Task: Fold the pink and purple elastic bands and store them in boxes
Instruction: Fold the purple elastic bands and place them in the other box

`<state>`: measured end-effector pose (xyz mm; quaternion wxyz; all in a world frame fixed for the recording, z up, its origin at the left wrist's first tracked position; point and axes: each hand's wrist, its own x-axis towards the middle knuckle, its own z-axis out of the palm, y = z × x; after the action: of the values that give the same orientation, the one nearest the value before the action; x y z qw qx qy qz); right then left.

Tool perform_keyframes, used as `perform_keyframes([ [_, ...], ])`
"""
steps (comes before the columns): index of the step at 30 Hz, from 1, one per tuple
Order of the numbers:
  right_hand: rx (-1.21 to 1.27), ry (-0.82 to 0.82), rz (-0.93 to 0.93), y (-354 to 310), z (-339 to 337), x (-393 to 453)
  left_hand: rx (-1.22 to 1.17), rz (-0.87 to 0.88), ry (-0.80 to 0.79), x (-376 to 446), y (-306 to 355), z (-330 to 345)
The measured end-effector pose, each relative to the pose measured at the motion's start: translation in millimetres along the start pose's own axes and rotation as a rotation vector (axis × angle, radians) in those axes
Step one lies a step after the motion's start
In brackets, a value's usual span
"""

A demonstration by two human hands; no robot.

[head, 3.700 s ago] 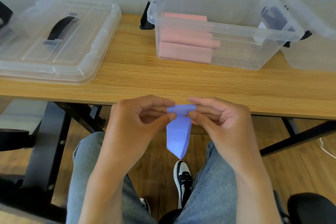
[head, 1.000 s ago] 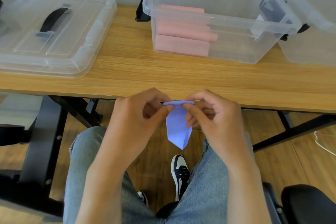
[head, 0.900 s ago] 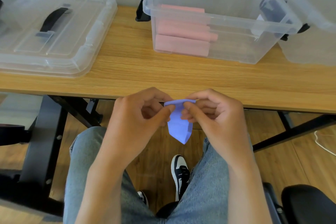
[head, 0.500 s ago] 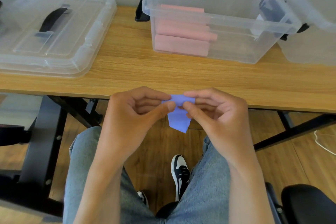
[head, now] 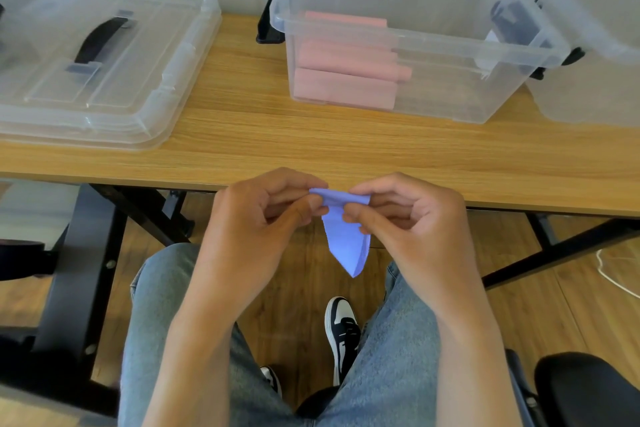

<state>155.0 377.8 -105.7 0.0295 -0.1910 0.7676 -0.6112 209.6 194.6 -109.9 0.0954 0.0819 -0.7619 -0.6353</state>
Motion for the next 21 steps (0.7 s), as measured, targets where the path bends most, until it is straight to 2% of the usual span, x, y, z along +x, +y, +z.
perform_keyframes([
  [8, -0.021, 0.007, -0.015, 3.7, -0.6, -0.7, 0.025, 0.009, 0.023, -2.3, 0.6, 0.5],
  [21, 0.131, 0.015, -0.030, -1.7, 0.8, 0.0, -0.151, 0.030, 0.048, -4.4, 4.9, 0.1],
])
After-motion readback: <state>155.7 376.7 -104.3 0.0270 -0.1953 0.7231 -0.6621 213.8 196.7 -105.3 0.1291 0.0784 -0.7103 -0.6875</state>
